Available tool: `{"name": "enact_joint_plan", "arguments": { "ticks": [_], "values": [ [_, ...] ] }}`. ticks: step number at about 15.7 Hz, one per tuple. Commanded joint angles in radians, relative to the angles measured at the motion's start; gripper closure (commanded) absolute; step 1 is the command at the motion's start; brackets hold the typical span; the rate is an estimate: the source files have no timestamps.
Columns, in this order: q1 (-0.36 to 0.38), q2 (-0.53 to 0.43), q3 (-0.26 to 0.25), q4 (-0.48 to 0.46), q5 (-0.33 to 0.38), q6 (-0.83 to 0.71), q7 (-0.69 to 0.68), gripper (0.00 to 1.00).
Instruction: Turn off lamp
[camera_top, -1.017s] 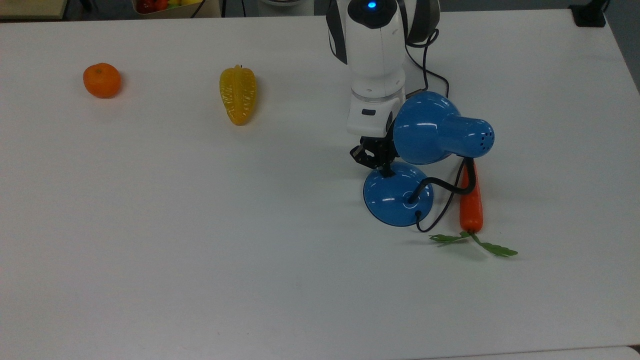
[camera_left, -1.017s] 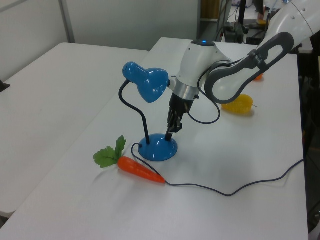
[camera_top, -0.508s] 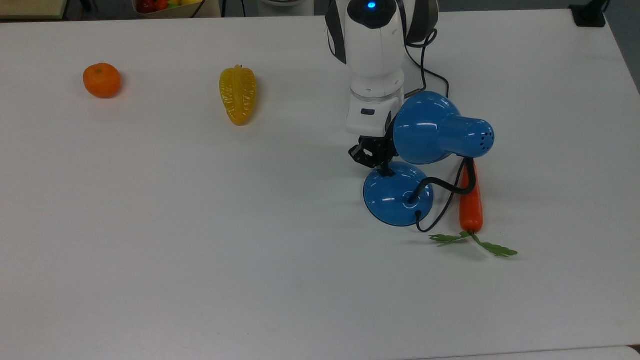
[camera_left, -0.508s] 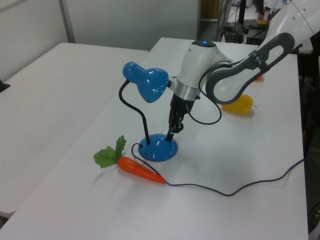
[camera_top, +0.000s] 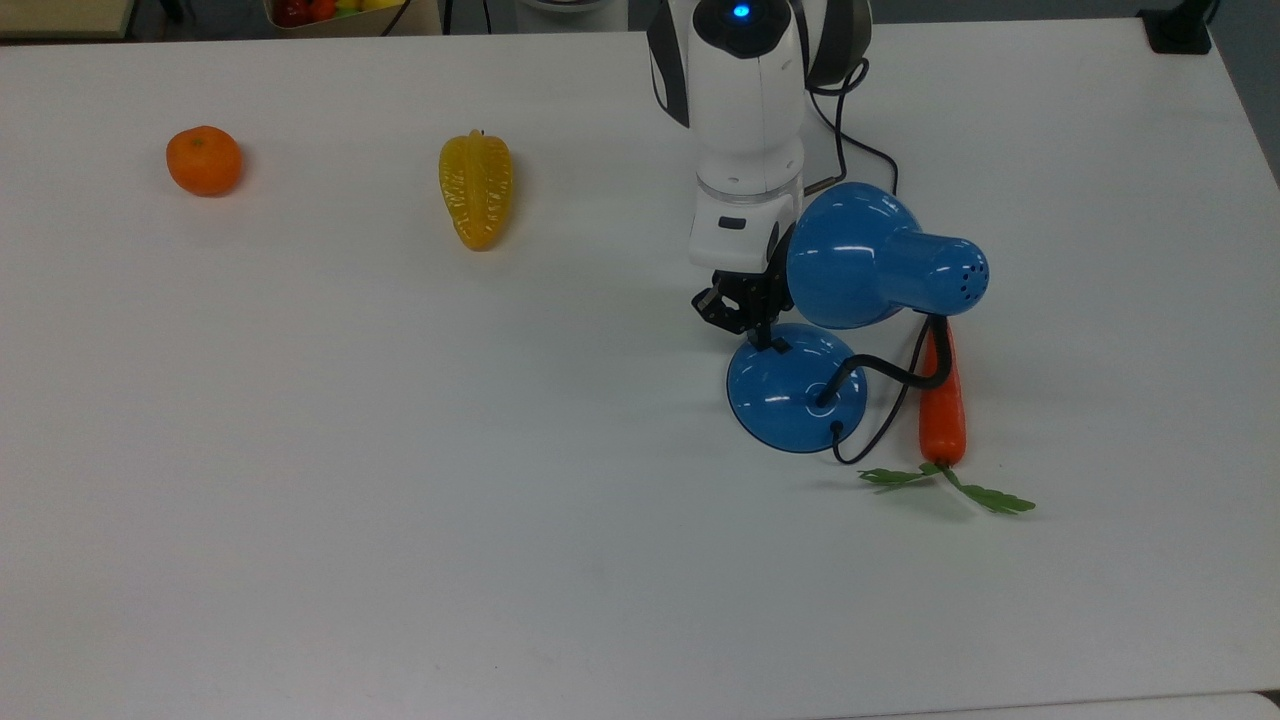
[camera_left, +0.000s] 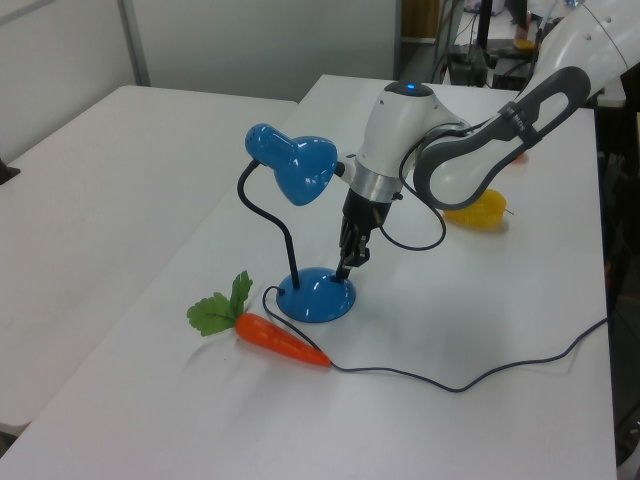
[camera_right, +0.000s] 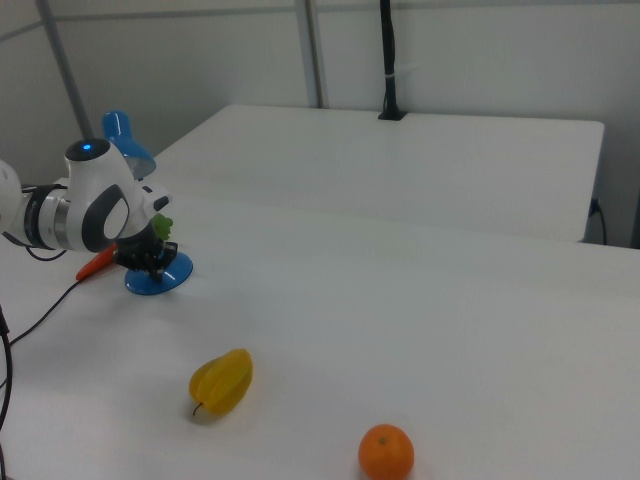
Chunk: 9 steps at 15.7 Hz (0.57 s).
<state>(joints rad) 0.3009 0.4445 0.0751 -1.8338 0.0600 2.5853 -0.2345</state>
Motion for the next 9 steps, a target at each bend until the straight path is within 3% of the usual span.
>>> {"name": "enact_joint_plan", "arguments": {
  "ticks": [1,2,3,5,7,9],
  "values": [
    [-0.028,-0.091,0.006,-0.073,-0.008,-0.141,-0.008,1.00],
    [-0.037,-0.113,0.006,-0.071,-0.008,-0.195,-0.009,0.99],
    [-0.046,-0.136,0.006,-0.070,-0.008,-0.242,-0.008,0.91],
    [-0.063,-0.174,0.005,-0.065,-0.005,-0.336,-0.006,0.61],
    [-0.074,-0.208,0.003,-0.065,-0.006,-0.395,-0.008,0.01],
    [-0.085,-0.248,-0.001,-0.065,-0.006,-0.451,-0.006,0.00]
  ]
}}
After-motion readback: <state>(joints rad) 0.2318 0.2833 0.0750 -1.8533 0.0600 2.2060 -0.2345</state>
